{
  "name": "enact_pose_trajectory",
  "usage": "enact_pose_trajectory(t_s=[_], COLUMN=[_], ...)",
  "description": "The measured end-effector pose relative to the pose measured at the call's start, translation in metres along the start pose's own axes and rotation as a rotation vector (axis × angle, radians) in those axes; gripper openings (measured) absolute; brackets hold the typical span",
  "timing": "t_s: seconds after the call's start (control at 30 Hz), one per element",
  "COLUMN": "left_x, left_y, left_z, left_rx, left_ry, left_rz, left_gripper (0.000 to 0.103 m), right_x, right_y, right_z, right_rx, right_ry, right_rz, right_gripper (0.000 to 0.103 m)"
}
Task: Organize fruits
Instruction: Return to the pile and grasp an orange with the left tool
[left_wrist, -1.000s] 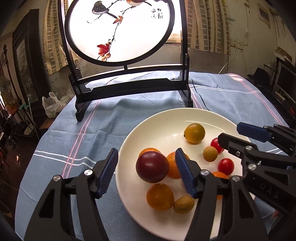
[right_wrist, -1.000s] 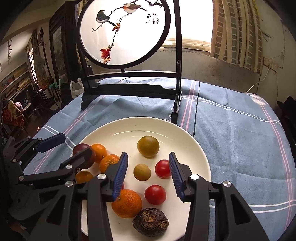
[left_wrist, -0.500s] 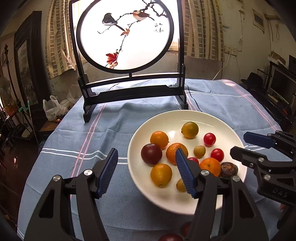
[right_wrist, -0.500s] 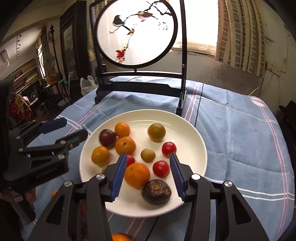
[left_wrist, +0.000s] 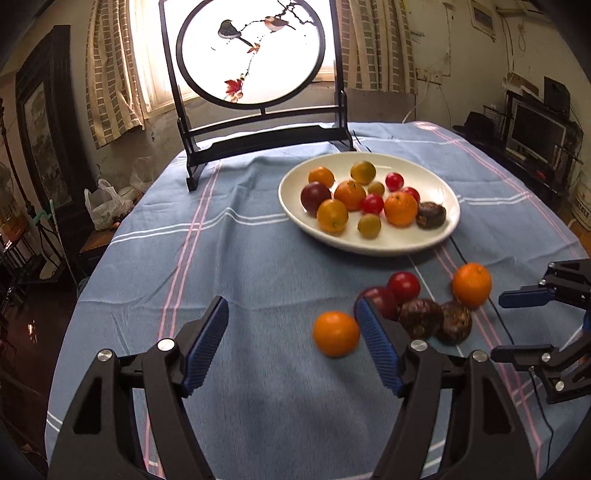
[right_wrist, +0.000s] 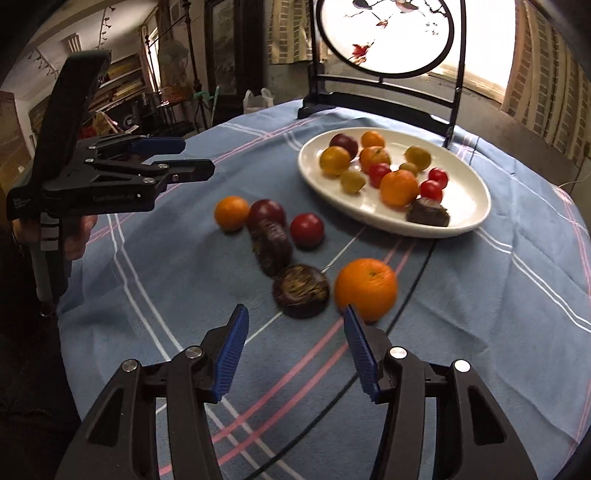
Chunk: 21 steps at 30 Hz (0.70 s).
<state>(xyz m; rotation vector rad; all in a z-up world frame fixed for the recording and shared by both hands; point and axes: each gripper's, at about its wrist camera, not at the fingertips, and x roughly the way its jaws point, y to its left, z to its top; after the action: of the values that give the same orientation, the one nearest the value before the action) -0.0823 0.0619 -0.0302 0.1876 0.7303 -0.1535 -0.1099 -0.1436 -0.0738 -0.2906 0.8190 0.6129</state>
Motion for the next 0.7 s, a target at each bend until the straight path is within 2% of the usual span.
enact_pose_trajectory(t_s=[0.17,0.33,0.43,0.7], left_x=[0.002,0.011,0.019,0.042], left_y=[-0.006,-0.009,-0.012,-0.018], left_z=[-0.016,-0.018,-0.018,-0.014], left_rx=[0.048,0.066,0.07,0.074], left_ry=[0.028,0.05,0.066,0.105], left_rz=[-0.018,-0.034,-0.056,-0.078], left_gripper=[0.07,0.07,0.07,0.07], right_x=[0.026,0.036,0.039,0.031], right_y=[0.004,0.002,0.002,-0.005], right_z=[0.006,0.013,0.015,0.011], right_rx=[0.014,0.039,0.026,0.048], right_ry=[0.04,0.045,0.044,0.037], right_rz=[-0.045,-0.045,-0.069,-0.035], right_gripper=[0.052,0.049,0.043,0.042])
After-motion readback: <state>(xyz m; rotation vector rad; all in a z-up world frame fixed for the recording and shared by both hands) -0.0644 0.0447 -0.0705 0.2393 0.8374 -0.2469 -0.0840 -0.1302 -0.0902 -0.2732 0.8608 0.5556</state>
